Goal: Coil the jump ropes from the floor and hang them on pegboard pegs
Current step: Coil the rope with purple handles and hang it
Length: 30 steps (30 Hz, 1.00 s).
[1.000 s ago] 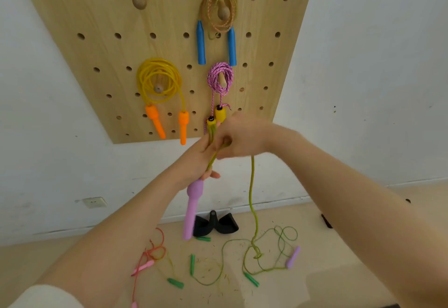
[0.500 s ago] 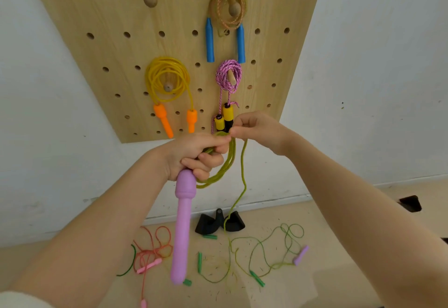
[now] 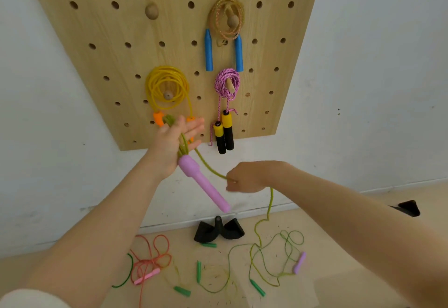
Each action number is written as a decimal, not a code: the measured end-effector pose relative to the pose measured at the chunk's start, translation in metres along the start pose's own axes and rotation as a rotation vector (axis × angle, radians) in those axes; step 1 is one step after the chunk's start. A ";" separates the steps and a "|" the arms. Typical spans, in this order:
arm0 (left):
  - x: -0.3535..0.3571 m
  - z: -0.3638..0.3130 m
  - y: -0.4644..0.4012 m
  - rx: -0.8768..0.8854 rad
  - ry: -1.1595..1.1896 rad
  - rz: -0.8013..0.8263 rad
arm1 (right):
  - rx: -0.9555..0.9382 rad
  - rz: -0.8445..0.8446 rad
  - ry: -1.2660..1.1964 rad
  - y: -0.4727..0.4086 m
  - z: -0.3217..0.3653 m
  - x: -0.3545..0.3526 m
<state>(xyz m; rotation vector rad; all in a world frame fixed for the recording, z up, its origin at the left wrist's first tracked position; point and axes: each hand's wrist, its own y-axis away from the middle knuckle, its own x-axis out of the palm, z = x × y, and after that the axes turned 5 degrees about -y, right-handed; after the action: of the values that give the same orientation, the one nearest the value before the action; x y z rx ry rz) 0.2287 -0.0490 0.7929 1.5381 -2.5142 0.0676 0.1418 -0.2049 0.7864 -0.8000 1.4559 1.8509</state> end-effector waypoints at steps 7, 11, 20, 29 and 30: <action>0.015 0.020 -0.002 -0.057 -0.520 -0.041 | -0.252 -0.299 0.348 0.019 0.033 -0.046; 0.026 0.021 0.024 -0.100 -0.423 0.229 | -0.282 -0.728 -0.030 0.033 0.001 -0.074; 0.045 -0.018 0.036 -0.082 0.285 0.628 | -0.199 -0.650 -0.892 0.010 -0.039 -0.043; 0.018 0.018 -0.007 -0.018 0.123 -0.125 | -0.166 0.036 -0.217 0.005 0.008 -0.016; 0.013 0.029 -0.009 -0.057 -0.032 -0.190 | -0.196 0.027 -0.182 0.007 0.017 -0.022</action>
<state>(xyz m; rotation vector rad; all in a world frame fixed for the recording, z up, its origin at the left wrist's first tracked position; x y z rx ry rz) 0.2266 -0.0690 0.7661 1.7584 -2.3580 -0.0560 0.1483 -0.1926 0.8117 -0.6844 1.1912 2.0521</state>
